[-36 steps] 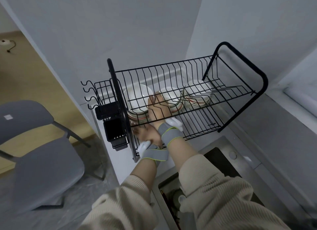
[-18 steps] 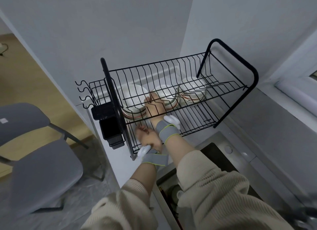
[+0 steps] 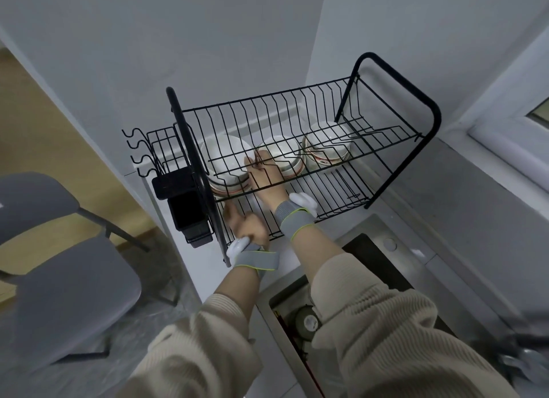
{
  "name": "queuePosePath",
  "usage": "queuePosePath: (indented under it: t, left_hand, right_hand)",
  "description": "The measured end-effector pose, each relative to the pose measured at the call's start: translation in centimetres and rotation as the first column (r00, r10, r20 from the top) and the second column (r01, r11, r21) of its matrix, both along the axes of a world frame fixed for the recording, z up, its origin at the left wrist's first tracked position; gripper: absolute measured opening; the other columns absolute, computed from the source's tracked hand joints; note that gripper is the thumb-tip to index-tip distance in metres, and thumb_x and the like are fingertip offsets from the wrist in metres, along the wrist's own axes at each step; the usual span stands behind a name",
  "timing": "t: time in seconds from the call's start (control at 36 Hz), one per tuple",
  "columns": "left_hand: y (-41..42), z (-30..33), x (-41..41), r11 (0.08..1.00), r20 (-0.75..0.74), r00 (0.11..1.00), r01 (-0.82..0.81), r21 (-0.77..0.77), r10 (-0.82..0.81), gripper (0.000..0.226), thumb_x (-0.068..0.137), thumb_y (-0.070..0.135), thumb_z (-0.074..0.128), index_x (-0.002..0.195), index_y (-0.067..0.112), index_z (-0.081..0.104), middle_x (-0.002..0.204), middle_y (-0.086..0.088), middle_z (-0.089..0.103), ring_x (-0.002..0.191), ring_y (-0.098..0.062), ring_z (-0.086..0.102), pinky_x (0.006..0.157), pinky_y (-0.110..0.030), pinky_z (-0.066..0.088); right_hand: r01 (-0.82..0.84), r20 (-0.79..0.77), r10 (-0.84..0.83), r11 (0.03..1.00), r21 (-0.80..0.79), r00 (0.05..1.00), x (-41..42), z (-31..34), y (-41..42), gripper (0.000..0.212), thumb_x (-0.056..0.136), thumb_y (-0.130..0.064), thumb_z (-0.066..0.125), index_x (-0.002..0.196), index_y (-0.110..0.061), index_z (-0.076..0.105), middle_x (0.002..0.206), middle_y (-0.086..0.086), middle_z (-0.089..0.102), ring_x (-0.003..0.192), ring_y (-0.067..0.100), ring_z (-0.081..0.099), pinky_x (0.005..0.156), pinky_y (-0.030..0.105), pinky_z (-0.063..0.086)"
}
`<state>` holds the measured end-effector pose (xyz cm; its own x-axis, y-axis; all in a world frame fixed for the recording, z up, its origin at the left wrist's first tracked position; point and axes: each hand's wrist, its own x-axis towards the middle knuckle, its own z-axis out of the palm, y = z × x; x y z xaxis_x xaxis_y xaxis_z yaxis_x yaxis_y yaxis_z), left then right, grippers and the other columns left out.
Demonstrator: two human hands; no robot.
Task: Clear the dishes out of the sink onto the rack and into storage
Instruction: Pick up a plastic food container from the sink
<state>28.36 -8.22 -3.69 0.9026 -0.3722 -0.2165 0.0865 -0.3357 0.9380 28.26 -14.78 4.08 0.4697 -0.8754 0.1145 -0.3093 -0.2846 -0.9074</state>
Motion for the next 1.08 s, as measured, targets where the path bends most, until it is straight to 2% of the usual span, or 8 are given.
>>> queuePosePath:
  t: [0.11,0.22,0.36,0.47,0.69,0.81,0.92,1.08]
  left_hand:
    - [-0.3,0.9,-0.2,0.999,0.012,0.999,-0.045,0.001,0.045,0.052,0.088,-0.007,0.041,0.140,0.001,0.039,0.126,-0.020,0.047,0.112,-0.029,0.053,0.093,-0.034,0.043]
    - [0.0,1.2,-0.6,0.996,-0.094,0.996,0.005,0.087,0.003,0.052,0.095,0.009,0.042,0.146,0.008,0.030,0.143,-0.020,0.040,0.128,-0.035,0.044,0.104,-0.041,0.037]
    - [-0.1,1.9,-2.5,0.989,-0.003,0.993,-0.117,-0.092,0.118,0.055,0.088,-0.009,0.044,0.143,-0.001,0.039,0.133,-0.025,0.049,0.116,-0.035,0.053,0.092,-0.025,0.036]
    - [0.6,1.1,-3.5,0.984,-0.119,0.993,-0.020,-0.178,-0.001,0.053,0.093,-0.004,0.043,0.144,0.006,0.038,0.138,-0.019,0.047,0.120,-0.033,0.052,0.098,-0.037,0.043]
    - [3.4,-0.7,-7.3,0.929,0.315,0.936,0.247,-0.274,-0.156,0.045,0.083,-0.009,0.040,0.121,0.010,0.055,0.113,-0.007,0.057,0.088,-0.013,0.055,0.083,-0.020,0.047]
    - [5.6,-2.1,-9.6,0.867,0.423,0.828,0.470,-0.164,-0.369,0.041,0.085,0.004,0.039,0.118,0.025,0.053,0.109,0.002,0.058,0.093,-0.009,0.056,0.083,-0.015,0.044]
    - [8.2,-3.9,-12.6,0.768,0.399,0.715,0.639,-0.040,-0.574,0.033,0.083,0.001,0.043,0.108,0.015,0.059,0.098,-0.001,0.064,0.090,-0.014,0.060,0.083,-0.027,0.049]
    - [11.0,-7.2,-15.9,0.416,-0.026,0.462,0.821,0.392,-0.887,0.026,0.097,0.013,0.046,0.117,0.016,0.062,0.116,-0.005,0.064,0.108,-0.025,0.059,0.087,-0.023,0.039]
  right_hand:
    - [0.010,-0.012,-0.009,0.994,0.104,1.000,-0.7,0.0,0.4,0.005,0.098,-0.008,0.050,0.102,-0.007,0.052,0.095,0.012,0.055,0.090,0.021,0.050,0.094,0.045,0.042]
    - [0.078,-0.016,-0.077,0.981,0.177,0.997,-2.2,-0.4,0.7,0.017,0.099,-0.016,0.050,0.106,-0.003,0.056,0.083,0.009,0.059,0.078,0.026,0.053,0.074,0.036,0.043]
    - [0.126,-0.101,-0.111,0.978,0.163,0.989,-4.8,-1.6,0.9,0.025,0.097,-0.016,0.049,0.110,0.004,0.056,0.074,0.025,0.059,0.074,0.042,0.058,0.076,0.053,0.051]
    - [0.147,-0.117,-0.139,0.987,0.070,0.983,-7.8,-2.4,1.4,0.024,0.096,-0.014,0.047,0.118,-0.005,0.054,0.067,0.017,0.058,0.069,0.038,0.057,0.069,0.047,0.048]
    - [0.313,-0.146,-0.307,0.950,0.020,0.941,-17.4,-5.9,4.6,0.023,0.098,-0.015,0.045,0.120,-0.013,0.054,0.062,0.010,0.056,0.063,0.026,0.057,0.066,0.038,0.047]
    - [0.419,-0.188,-0.407,0.907,0.029,0.894,-22.2,-8.7,7.5,0.019,0.098,-0.019,0.047,0.115,-0.021,0.055,0.058,-0.003,0.050,0.051,0.011,0.046,0.055,0.029,0.041]
    - [0.495,-0.321,-0.450,0.866,0.069,0.833,-26.0,-11.8,11.7,0.024,0.095,-0.021,0.047,0.118,-0.025,0.055,0.083,0.008,0.065,0.077,0.024,0.062,0.069,0.034,0.048]
    - [0.498,-0.552,-0.375,0.863,0.084,0.744,-30.0,-15.5,18.3,0.021,0.093,-0.012,0.050,0.112,-0.006,0.055,0.094,0.021,0.066,0.088,0.038,0.061,0.068,0.039,0.043]
